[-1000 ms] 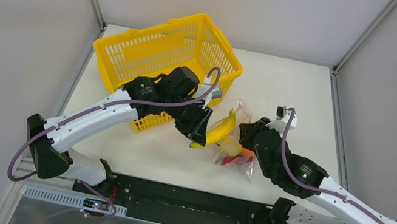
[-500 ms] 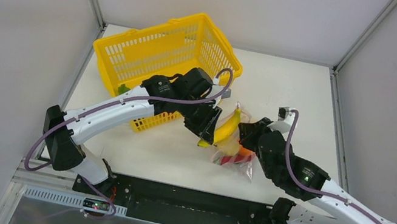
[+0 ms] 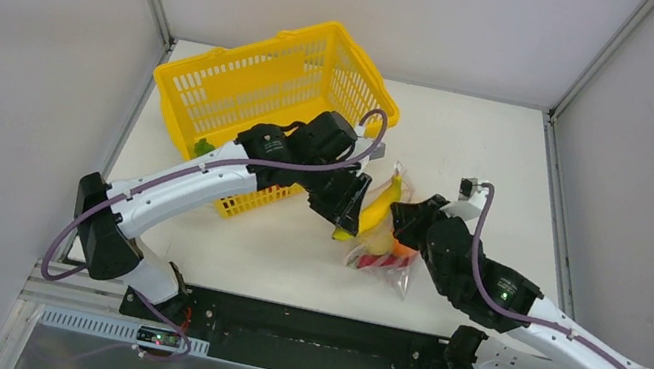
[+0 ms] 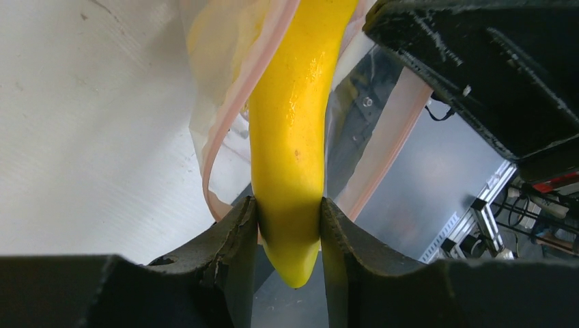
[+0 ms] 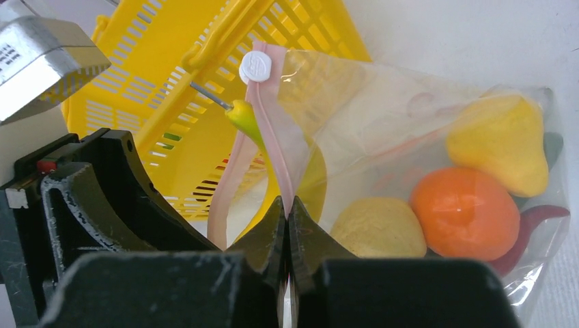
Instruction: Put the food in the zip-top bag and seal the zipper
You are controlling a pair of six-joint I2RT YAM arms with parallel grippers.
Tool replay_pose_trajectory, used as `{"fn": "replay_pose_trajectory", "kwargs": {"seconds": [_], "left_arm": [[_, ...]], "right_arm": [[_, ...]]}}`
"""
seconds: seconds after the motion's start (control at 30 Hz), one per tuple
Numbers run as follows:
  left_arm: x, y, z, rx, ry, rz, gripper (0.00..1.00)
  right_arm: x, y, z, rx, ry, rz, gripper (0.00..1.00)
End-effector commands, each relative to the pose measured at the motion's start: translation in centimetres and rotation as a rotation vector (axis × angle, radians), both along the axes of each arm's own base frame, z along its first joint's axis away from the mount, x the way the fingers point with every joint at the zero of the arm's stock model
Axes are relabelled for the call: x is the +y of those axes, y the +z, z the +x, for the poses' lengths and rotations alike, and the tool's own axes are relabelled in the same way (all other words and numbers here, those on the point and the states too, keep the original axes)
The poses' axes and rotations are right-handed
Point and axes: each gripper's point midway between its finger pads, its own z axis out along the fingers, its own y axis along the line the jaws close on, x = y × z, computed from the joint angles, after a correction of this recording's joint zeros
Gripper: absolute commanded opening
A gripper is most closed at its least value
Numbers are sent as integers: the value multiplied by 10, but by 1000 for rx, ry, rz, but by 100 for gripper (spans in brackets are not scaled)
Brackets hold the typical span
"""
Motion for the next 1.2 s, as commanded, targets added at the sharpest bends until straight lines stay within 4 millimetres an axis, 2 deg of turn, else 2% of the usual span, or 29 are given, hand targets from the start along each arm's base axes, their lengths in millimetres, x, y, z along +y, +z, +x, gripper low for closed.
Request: {"fn": "replay_pose_trajectory", "kwargs": {"seconds": [0.0,0.23,0.37,0.57,0.67,0.77,0.9,1.03,1.17], "left_arm": [[-15,22,11,-55,33,-65,36],[-18,20,16,-45,54,-46,43],[-22,26,15,-62,42,-76,57],[-21,28,13,-75,26,-77,55],[-19,39,8,-108,1,-104,54],[-15,61,1,-151,-15,-172,55],[6,75,8,-247,74,-191,57],[24,56,15,-271,159,-127,58],[27,29,14,-217,182,-73,57]], "right_arm": [[6,16,1,-21,1,92,2],[3,18,1,-23,-6,105,2],[2,18,2,-24,-12,110,2],[0,18,3,-27,-21,110,3],[-2,17,4,-26,-32,112,3],[-4,15,6,-22,-40,112,3],[-2,13,7,-12,-33,112,3],[0,14,8,-6,-30,112,3],[0,13,9,-2,-27,114,3]]}}
